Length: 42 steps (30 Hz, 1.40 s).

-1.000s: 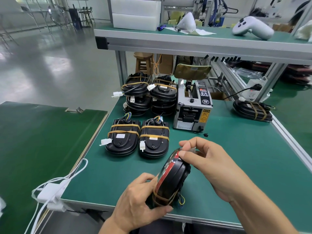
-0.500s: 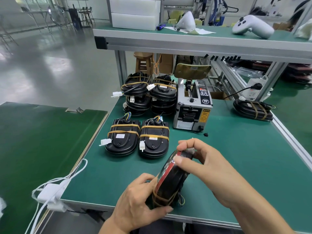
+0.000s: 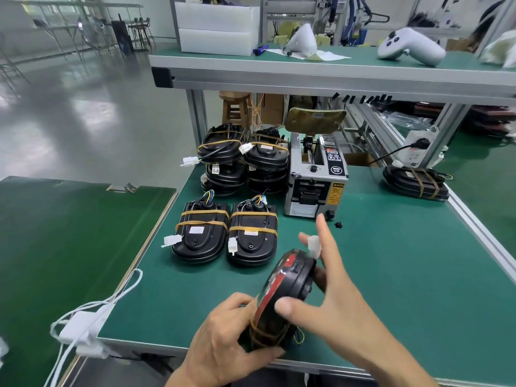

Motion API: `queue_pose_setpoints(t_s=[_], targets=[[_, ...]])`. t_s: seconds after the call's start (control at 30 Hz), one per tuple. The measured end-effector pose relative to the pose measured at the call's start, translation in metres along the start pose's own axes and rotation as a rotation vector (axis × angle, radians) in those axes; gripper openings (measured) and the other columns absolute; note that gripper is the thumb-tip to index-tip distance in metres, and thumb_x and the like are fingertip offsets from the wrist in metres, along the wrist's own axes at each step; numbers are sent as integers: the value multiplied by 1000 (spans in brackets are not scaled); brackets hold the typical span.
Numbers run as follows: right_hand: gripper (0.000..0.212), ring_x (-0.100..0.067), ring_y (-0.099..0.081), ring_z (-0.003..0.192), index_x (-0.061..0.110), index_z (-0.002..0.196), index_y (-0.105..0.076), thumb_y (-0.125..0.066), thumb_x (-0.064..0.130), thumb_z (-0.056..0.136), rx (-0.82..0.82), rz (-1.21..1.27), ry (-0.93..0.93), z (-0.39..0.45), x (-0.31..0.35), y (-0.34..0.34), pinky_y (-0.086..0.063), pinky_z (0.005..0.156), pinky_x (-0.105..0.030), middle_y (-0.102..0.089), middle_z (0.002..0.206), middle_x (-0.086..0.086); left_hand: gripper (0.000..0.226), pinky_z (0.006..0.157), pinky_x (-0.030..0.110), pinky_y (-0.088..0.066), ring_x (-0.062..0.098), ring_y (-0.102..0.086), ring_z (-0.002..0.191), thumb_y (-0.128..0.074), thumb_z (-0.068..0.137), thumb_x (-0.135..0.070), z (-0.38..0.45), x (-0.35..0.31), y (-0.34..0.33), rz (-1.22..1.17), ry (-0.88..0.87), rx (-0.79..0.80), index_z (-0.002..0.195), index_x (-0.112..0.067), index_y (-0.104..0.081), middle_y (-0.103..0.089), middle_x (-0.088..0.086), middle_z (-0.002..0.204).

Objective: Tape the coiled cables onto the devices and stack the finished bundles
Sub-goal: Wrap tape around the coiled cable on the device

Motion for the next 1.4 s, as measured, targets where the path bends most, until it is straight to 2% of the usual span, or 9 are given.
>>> queue_pose_setpoints(t_s=[0.17,0.27,0.43,0.63,0.77,0.87,1.03,1.17,1.4], targets=[[141,6,-39,143,73,146,15,-90,58,54,-130,-30,70,-2,-3,-4,-33,112,-16,-39,150,28,48,69,25,-55,10,-65,88,-92,83,-48,-1,3,1,-10,63,20,111,-15,-72,-59,-19,101],[146,0,-43,140,55,159,13,-91,54,57,-192,-186,270,-3,12,-6,-35,104,-4,-40,146,22,78,83,30,-59,15,-68,110,-97,72,-36,-3,10,1,-31,104,21,140,-11,-68,-65,-15,118],[112,-36,-37,150,18,160,-15,-88,43,77,-313,-517,791,-22,33,-30,-45,112,-58,-37,151,-13,104,105,32,-54,29,-61,136,-93,78,-33,-7,12,4,-69,82,-38,162,0,-42,-58,4,148],[90,-45,-43,144,23,152,-28,-85,34,84,-348,-505,953,-34,15,-53,-34,118,-62,-43,144,-12,60,103,36,-56,30,-63,134,-67,102,-29,-8,12,-2,-15,38,-53,152,1,-54,-59,4,152],[96,-41,-37,150,21,161,-25,-77,52,86,-290,-479,882,-41,10,-64,-28,122,-60,-44,150,-7,46,97,33,-58,17,-66,131,-47,114,-40,-9,15,-2,32,94,-18,151,-15,-56,-60,-4,148],[81,-36,-38,151,12,154,-41,-64,61,94,-272,-344,738,-38,11,-46,-27,123,-59,-48,152,-7,55,92,27,-59,14,-69,126,-69,100,-40,-8,13,2,15,141,-45,149,-18,-59,-62,-5,146],[34,-15,-64,118,22,127,-68,-62,39,99,-617,-135,459,15,7,61,-47,99,-21,-67,122,10,71,81,34,-62,22,-71,120,-88,70,-13,-10,16,-3,77,128,-39,136,-3,-66,-66,6,135],[20,-18,-74,93,28,114,-74,-66,28,96,-623,-13,-83,98,-66,113,-56,98,-43,-75,96,9,70,83,29,-61,20,-72,117,-87,67,-8,-10,14,-1,78,111,-64,134,-4,-67,-67,2,133],[29,-5,-76,68,21,124,-74,-65,25,97,-556,12,-205,156,-99,105,-54,81,-27,-73,86,21,59,78,27,-60,14,-73,112,-81,80,-22,-7,9,5,43,158,-99,137,-20,-65,-66,-7,132]])
Point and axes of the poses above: each hand's wrist, its own z-axis towards the middle knuckle, its own y-axis out of the back of the hand, x = y × z, the point moved 10 cm from there along z, towards the middle knuckle
